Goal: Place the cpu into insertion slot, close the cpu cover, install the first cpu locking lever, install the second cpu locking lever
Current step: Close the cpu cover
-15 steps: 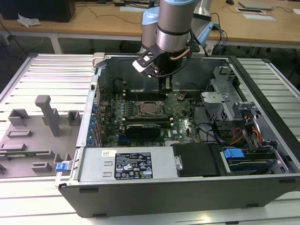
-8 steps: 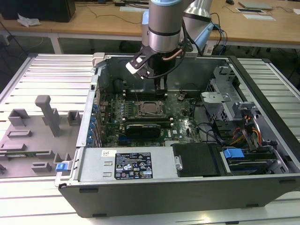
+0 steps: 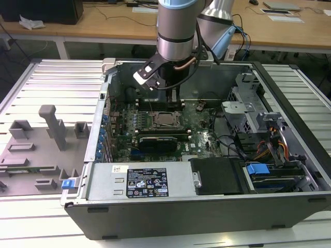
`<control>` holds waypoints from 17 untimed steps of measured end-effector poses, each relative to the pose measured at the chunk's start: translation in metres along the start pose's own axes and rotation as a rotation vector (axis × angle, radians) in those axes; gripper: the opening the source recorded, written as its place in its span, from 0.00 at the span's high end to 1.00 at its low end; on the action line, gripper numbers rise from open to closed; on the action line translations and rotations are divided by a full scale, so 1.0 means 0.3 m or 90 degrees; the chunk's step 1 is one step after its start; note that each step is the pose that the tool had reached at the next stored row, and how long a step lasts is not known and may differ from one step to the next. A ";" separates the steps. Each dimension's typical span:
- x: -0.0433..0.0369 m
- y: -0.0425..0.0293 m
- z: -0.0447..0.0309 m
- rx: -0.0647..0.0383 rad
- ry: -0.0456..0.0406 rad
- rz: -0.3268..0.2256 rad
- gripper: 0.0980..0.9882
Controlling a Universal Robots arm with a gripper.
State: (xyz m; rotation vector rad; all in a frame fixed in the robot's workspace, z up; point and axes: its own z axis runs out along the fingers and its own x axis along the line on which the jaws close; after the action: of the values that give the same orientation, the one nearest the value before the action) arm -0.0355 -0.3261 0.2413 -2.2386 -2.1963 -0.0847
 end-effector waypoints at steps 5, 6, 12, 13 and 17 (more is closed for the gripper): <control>-0.004 -0.008 0.016 0.007 -0.0053 0.000 0.99; -0.005 -0.010 0.019 0.009 -0.0062 0.000 0.99; -0.006 -0.014 0.025 0.012 -0.0090 0.000 0.99; -0.006 -0.014 0.025 0.012 -0.0089 -0.009 0.99; -0.006 -0.014 0.025 0.014 -0.0088 -0.075 0.99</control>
State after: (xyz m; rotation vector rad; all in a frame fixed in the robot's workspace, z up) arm -0.0395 -0.3276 0.2335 -2.1036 -2.3227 -0.0445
